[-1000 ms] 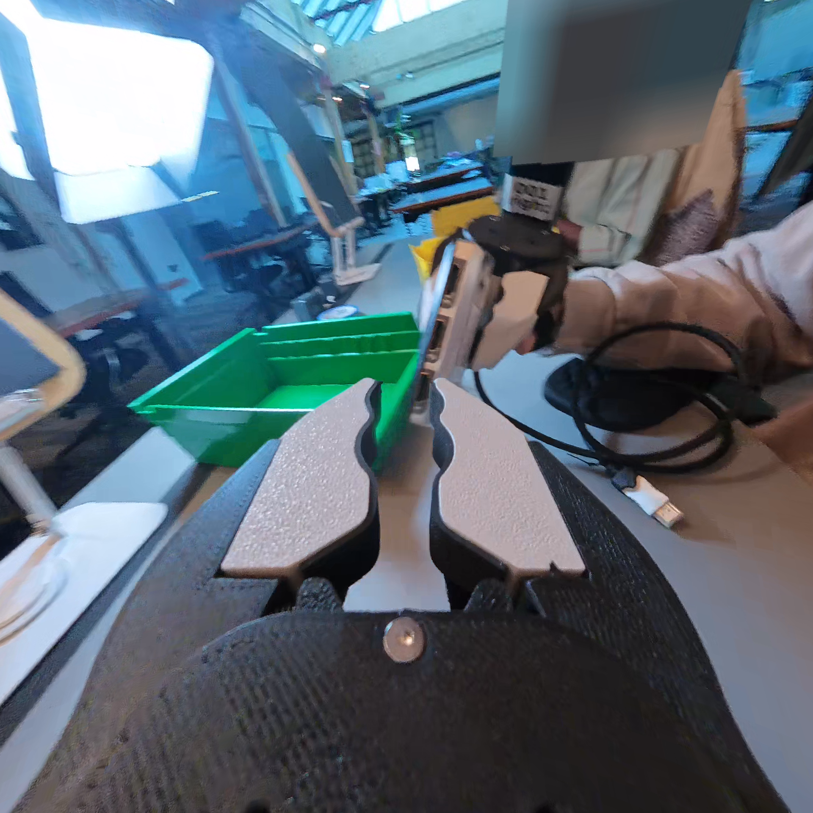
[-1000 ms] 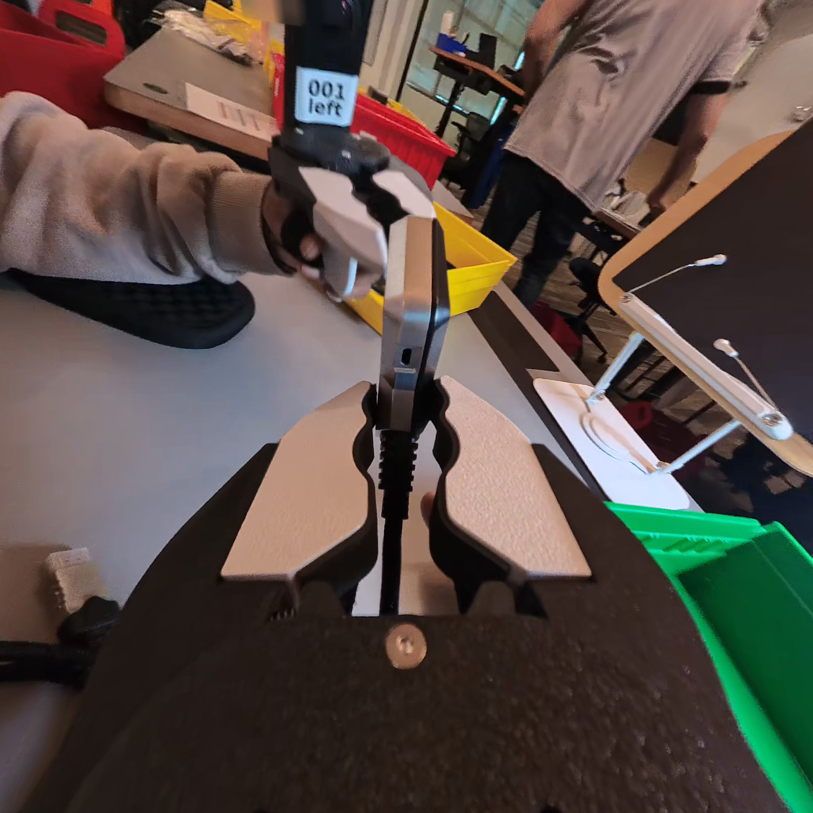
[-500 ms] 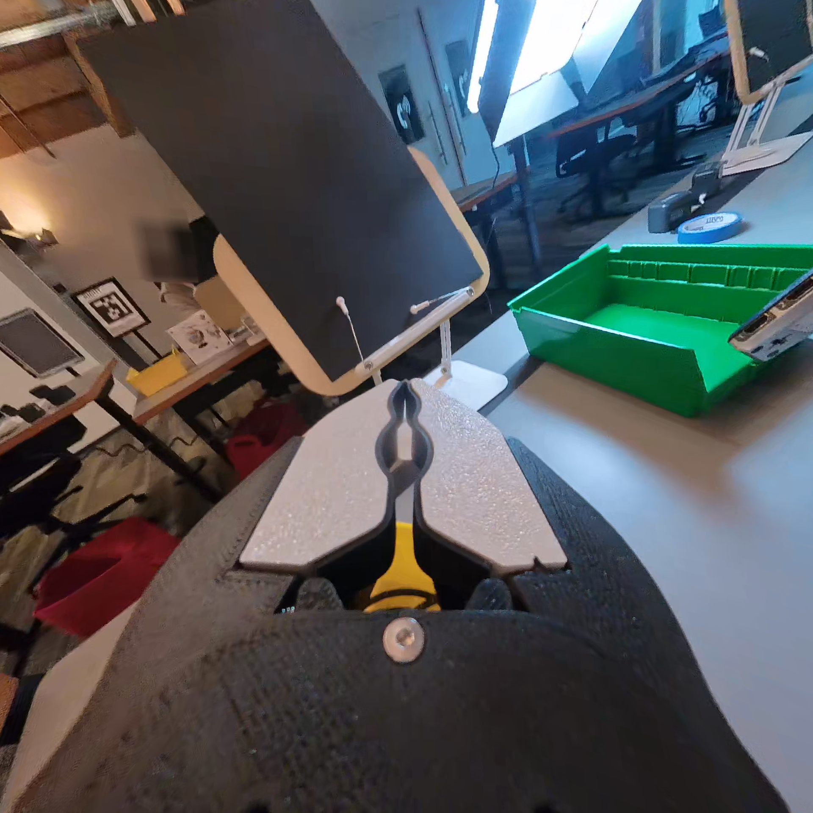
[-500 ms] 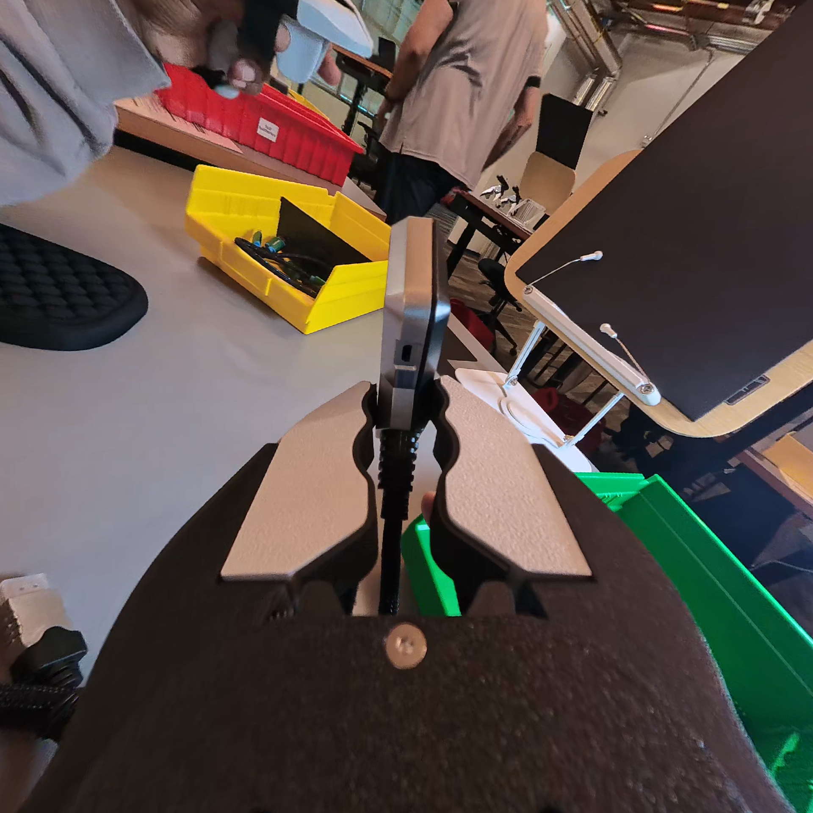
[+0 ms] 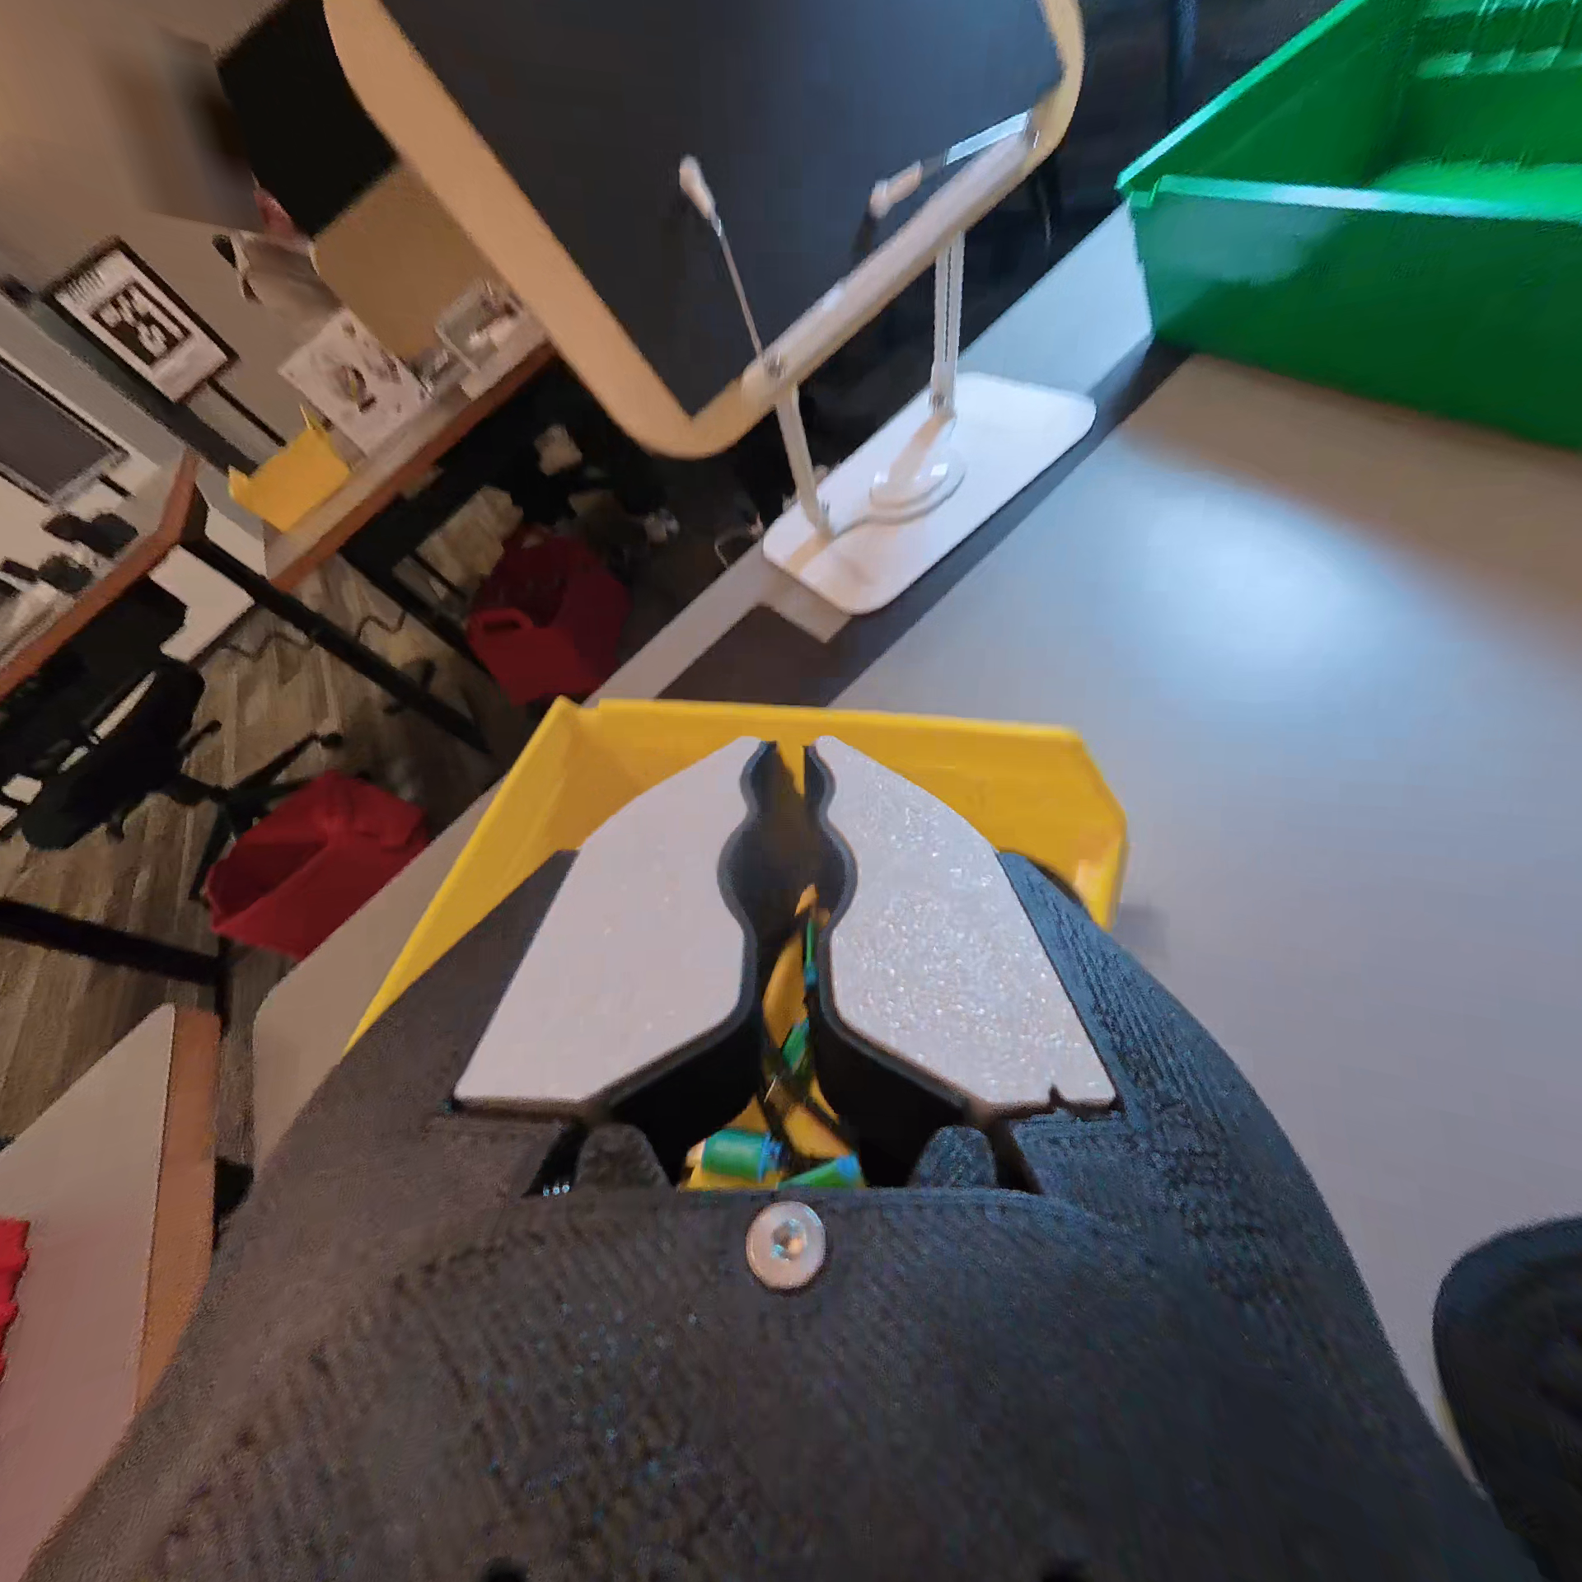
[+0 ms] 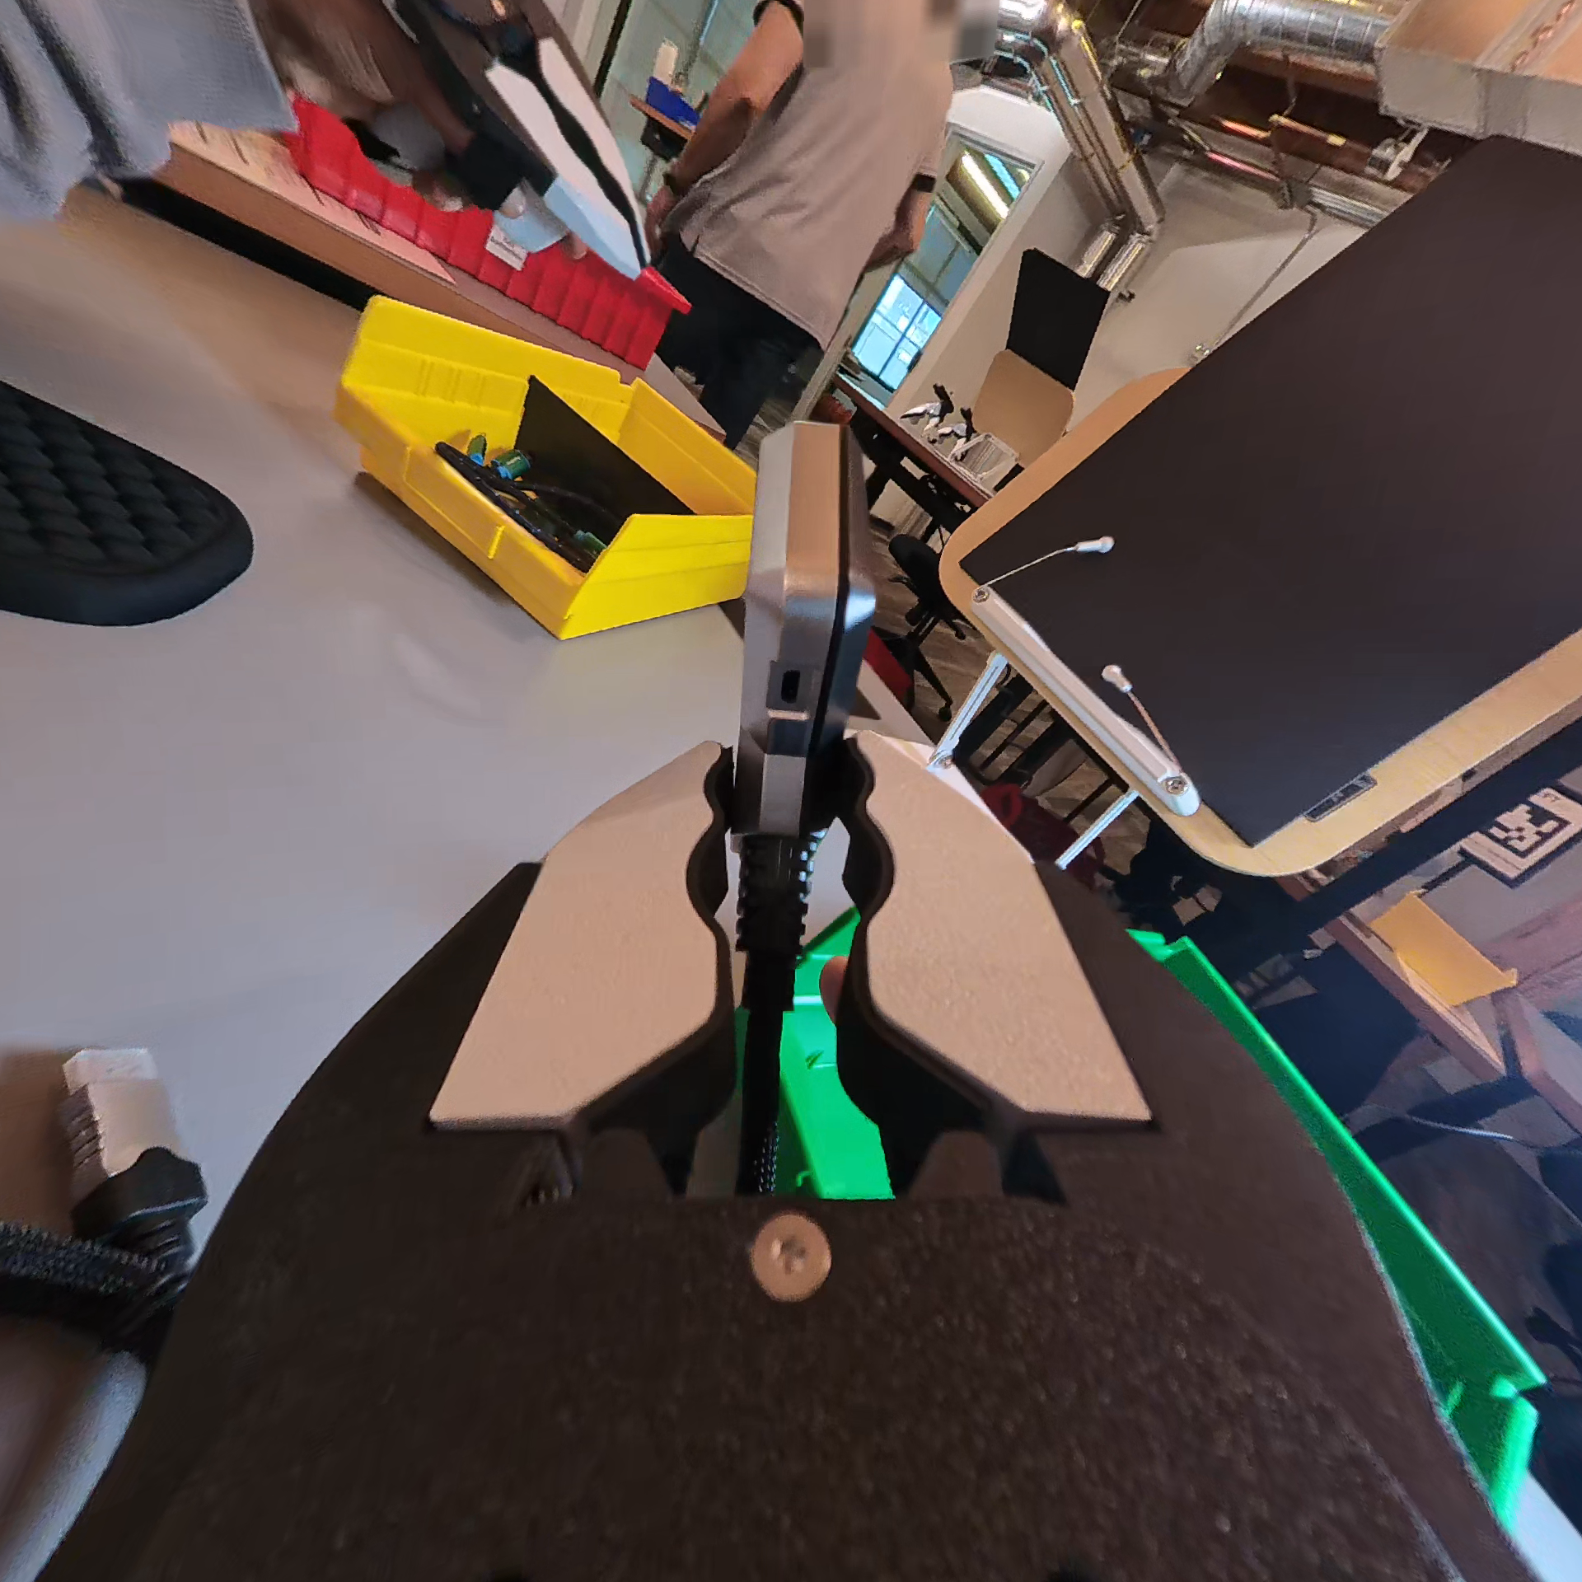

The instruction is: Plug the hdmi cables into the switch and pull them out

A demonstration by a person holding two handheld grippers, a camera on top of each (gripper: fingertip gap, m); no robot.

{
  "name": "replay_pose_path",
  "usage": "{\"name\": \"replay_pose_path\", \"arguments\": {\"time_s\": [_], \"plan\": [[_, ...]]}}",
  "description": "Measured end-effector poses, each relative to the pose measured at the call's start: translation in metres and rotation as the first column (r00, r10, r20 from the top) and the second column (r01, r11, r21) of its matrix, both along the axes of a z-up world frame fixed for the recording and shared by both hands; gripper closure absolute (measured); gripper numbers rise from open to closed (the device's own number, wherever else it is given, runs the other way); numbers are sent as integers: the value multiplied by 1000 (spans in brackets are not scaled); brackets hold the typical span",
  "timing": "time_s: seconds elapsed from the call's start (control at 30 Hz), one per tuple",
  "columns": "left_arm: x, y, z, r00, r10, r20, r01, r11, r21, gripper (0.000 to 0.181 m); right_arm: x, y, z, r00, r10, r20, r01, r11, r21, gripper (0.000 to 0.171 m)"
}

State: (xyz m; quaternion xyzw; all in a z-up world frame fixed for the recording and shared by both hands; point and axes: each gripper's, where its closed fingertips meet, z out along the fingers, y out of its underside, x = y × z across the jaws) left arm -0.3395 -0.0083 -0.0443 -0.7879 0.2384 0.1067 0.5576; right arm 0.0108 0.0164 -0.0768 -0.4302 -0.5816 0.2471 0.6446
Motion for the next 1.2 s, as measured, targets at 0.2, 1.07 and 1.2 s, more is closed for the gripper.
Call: {"name": "replay_pose_path", "arguments": {"time_s": [0.2, 1.07, 1.2], "plan": [[-55, -20, -30, 998, 33, -48, -43, 970, -240, 157, 4, -5, -12, 999, -7, 35, 6, 1000, 20, 148], [16, -51, -154, 899, -437, -21, 178, 409, -895, 165, 9, -8, -18, 998, 19, 53, -18, 1000, -20, 148], [20, -41, -119, 892, -446, -74, 192, 522, -831, 173, 13, -8, -15, 999, 6, 44, -5, 1000, -9, 148]]}}
